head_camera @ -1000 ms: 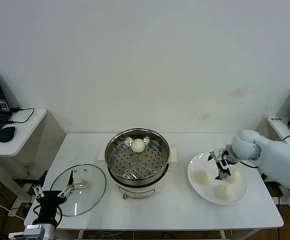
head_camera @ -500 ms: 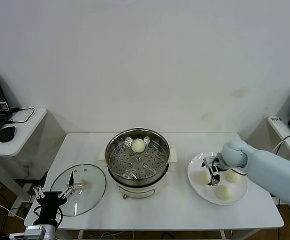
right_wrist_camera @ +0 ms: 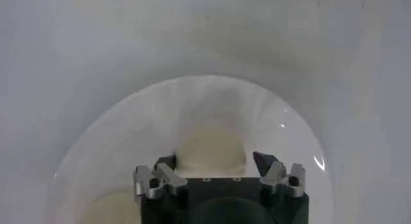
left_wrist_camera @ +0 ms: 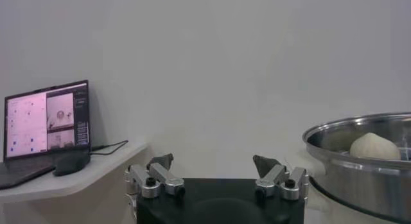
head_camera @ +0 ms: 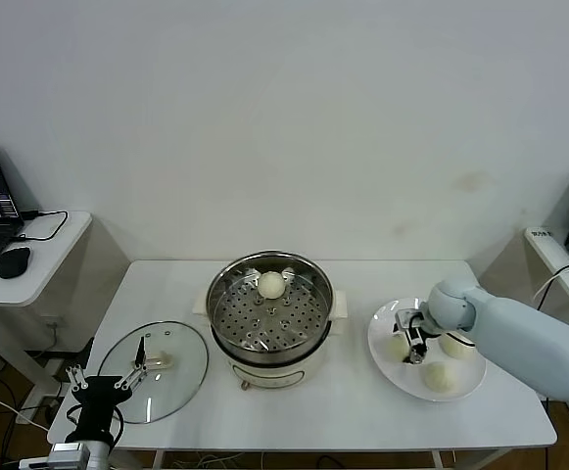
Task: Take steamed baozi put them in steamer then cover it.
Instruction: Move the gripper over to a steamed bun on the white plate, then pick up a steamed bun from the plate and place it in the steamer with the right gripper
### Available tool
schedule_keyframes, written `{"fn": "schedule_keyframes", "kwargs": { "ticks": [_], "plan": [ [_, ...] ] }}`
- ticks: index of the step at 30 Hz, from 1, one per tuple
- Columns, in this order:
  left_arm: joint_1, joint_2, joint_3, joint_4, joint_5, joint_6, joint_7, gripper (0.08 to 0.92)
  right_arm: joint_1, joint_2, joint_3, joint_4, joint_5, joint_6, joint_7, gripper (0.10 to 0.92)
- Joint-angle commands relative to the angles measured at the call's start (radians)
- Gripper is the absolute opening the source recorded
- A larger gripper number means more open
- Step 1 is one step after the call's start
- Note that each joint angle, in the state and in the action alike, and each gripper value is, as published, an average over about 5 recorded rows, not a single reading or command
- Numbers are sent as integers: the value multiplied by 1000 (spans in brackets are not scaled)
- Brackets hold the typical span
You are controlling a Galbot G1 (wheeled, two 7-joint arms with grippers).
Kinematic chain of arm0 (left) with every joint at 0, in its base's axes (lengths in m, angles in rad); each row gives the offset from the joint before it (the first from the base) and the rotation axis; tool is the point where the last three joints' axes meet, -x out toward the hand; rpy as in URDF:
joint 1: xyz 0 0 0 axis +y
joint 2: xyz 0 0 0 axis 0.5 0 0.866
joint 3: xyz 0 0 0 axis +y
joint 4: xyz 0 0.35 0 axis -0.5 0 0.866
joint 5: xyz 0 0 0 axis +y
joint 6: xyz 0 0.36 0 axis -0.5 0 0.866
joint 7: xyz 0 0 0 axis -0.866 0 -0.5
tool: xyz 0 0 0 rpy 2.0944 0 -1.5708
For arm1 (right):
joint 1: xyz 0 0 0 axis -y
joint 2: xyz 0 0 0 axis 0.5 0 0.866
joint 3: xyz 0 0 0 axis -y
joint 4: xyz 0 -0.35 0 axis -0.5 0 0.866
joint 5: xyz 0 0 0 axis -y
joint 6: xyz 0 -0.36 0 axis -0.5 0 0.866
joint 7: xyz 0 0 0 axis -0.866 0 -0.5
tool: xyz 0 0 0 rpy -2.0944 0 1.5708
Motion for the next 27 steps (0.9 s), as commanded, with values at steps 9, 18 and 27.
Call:
{"fn": "schedule_keyframes", "kwargs": {
  "ticks": [9, 18, 27],
  "plan": [
    [-7, 13, -1, -3, -3, 1, 0, 823, 330, -118, -115, 100, 150, -21, -82, 660],
    [-15, 25, 4, -9, -9, 2, 0, 823, 750, -79, -354, 241, 405, -114, -51, 663],
    [-22, 37, -4, -21, -20, 4, -1, 823, 847, 208, -420, 237, 667, -265, 65, 675]
  ]
}}
